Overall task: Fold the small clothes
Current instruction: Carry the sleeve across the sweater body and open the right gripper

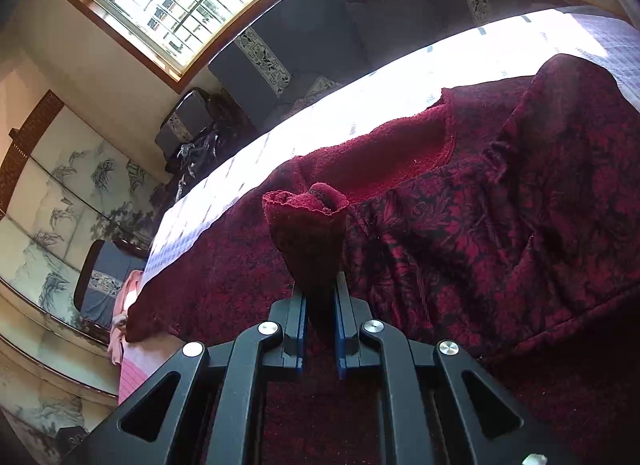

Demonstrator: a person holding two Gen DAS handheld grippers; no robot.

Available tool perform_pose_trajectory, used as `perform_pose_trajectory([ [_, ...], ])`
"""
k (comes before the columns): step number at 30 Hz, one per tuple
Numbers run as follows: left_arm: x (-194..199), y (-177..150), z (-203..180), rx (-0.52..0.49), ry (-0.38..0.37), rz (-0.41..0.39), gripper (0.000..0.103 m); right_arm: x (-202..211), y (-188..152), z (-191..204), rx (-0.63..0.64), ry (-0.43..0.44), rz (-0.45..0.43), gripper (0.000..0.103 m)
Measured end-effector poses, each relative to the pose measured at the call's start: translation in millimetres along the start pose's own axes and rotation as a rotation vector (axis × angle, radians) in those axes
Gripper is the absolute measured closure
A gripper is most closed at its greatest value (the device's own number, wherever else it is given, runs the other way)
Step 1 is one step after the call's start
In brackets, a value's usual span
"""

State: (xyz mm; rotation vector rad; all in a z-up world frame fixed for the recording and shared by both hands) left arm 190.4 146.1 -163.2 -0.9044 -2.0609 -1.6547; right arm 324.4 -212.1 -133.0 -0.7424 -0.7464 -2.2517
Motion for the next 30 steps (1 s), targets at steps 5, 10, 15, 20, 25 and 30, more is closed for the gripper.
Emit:
perform_pose_trajectory([
  [5, -1, 1, 0, -0.001, 0.001, 0.0, 0.0, -4, 0, 3, -0.004, 0.005, 0.014, 0.091],
  [10, -1, 1, 0, 0.003, 0.001, 0.0, 0.0, -11, -3, 7, -0.008, 0.017, 0.031, 0.091],
  [15, -1, 1, 0, 0.002, 0.001, 0.001, 0.0, -25, -12, 16, 0.003, 0.016, 0.053, 0.09],
  [20, -1, 1, 0, 0.002, 0.001, 0.001, 0.0, -37, -23, 21, 0.008, 0.015, 0.07, 0.089],
  [25, -1, 1, 1, 0.004, 0.001, 0.0, 0.0, -42, -26, 17, 0.005, 0.018, 0.085, 0.085],
  [30, -1, 0, 2, 0.008, 0.002, 0.003, 0.0, -46, -30, 21, -0.005, 0.076, 0.113, 0.064],
])
Point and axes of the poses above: each gripper's, at about its wrist camera, not at the fingertips, and x roughly against the way its jaws point, z to its left, y to its top, the point moved 5 cm from there along -x, roughly the way its jaws point, and after that the axes turned 15 degrees about -x, right-handed, at the moved point
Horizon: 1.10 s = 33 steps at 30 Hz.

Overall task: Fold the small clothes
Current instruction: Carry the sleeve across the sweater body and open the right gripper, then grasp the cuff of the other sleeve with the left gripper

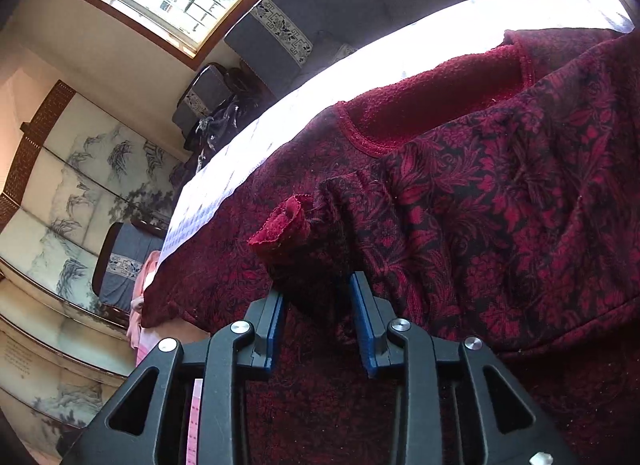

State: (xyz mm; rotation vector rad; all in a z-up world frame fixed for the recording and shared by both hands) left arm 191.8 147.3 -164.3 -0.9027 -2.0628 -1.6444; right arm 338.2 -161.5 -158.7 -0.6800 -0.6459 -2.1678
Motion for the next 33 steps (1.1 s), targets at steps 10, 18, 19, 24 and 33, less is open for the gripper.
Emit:
perform_pose_trajectory([
  [10, -6, -3, 8, 0.045, -0.023, 0.022, 0.0, 52, -24, 4, -0.08, 0.258, 0.058, 0.039],
  [18, -1, -5, 20, 0.119, -0.077, -0.019, 0.0, 98, -64, -26, 0.249, -0.154, -0.067, 0.039],
  [19, 0, -5, 21, 0.128, -0.088, -0.022, 0.0, 102, -70, -29, 0.299, -0.205, -0.09, 0.039],
  [24, 6, 7, 35, 0.146, -0.113, -0.009, 0.0, 107, -86, -49, 0.377, -0.29, -0.118, 0.039],
  [33, -7, 83, 124, 0.253, -0.107, 0.013, 0.01, 108, -91, -58, 0.356, -0.217, -0.114, 0.036],
])
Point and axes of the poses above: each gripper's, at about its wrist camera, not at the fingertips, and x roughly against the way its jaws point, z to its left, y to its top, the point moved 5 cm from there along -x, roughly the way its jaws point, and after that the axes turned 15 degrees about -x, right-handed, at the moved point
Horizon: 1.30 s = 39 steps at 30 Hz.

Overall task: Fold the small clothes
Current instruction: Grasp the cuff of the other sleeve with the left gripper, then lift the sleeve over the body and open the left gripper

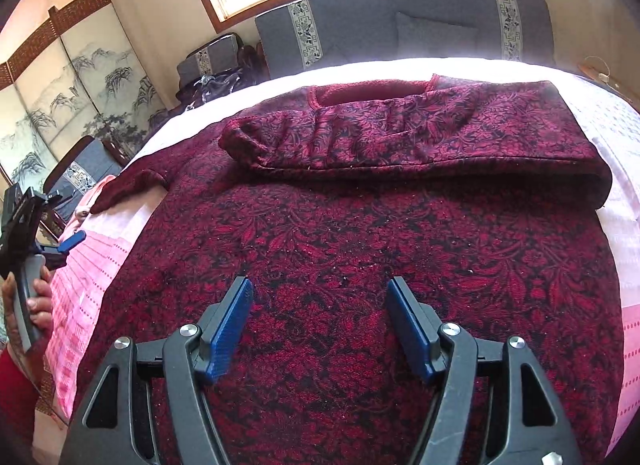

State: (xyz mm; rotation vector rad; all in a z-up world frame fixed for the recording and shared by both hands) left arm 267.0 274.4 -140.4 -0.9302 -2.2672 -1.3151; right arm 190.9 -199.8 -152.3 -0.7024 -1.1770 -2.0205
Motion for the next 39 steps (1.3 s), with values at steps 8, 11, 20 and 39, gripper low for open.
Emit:
perform_pose_trajectory([
  [8, -16, 51, 111, 0.285, 0.069, 0.089, 0.06, 2, -1, 4, 0.007, 0.006, -0.013, 0.035],
  [11, -18, 57, 142, 0.366, 0.076, 0.091, 0.06, 4, -1, 3, 0.0, 0.015, -0.019, 0.035],
  [20, -38, 74, 175, 0.505, 0.031, 0.028, 0.083, 6, 1, 1, -0.004, 0.023, -0.026, 0.031],
  [39, -5, 113, -105, -0.133, -0.13, -0.171, 0.097, 17, 11, -19, -0.134, 0.109, -0.06, 0.029],
])
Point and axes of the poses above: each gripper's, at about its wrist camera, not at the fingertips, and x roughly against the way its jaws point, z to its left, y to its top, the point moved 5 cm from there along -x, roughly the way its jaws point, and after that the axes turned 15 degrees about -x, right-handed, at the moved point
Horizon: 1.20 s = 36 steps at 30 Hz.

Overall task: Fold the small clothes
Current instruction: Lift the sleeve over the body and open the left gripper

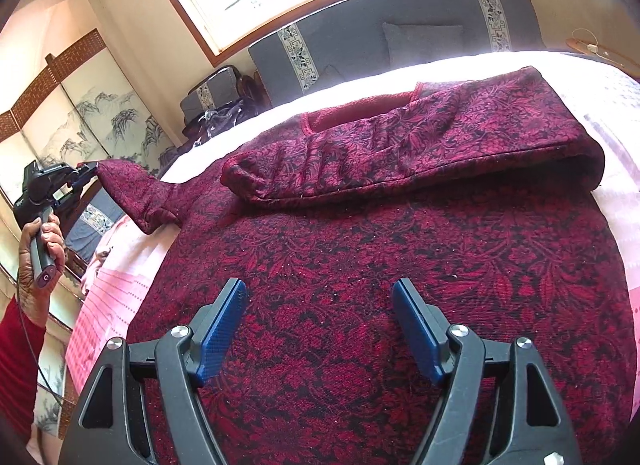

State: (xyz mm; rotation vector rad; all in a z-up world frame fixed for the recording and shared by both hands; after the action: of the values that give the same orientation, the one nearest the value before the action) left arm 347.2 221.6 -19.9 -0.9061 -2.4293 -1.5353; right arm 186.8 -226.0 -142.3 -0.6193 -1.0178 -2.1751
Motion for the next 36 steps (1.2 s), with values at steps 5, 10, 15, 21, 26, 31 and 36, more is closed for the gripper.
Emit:
perform_pose_trajectory([
  [5, -45, -32, -118, -0.153, -0.113, 0.085, 0.097, 6, 9, -13, -0.092, 0.054, -0.014, 0.027],
  [10, -101, -93, -195, -0.177, -0.223, 0.208, 0.097, 11, 17, -34, -0.225, 0.094, -0.027, 0.026],
  [15, -141, -158, -244, -0.278, -0.266, 0.328, 0.097, 14, 22, -47, -0.304, 0.134, -0.039, 0.026],
  [21, -145, -207, -263, -0.364, -0.297, 0.404, 0.091, 15, 21, -45, -0.286, 0.131, -0.041, 0.023],
  [26, -110, -200, -250, -0.297, -0.293, 0.302, 0.025, 16, 23, -48, -0.322, 0.166, -0.048, 0.023],
  [31, -67, -185, -207, -0.308, -0.181, 0.135, 0.011, 22, 24, -52, -0.352, 0.193, -0.045, 0.022],
  [36, -49, -202, -159, -0.357, -0.033, 0.08, 0.011, 40, 36, -52, -0.355, 0.167, -0.042, 0.025],
])
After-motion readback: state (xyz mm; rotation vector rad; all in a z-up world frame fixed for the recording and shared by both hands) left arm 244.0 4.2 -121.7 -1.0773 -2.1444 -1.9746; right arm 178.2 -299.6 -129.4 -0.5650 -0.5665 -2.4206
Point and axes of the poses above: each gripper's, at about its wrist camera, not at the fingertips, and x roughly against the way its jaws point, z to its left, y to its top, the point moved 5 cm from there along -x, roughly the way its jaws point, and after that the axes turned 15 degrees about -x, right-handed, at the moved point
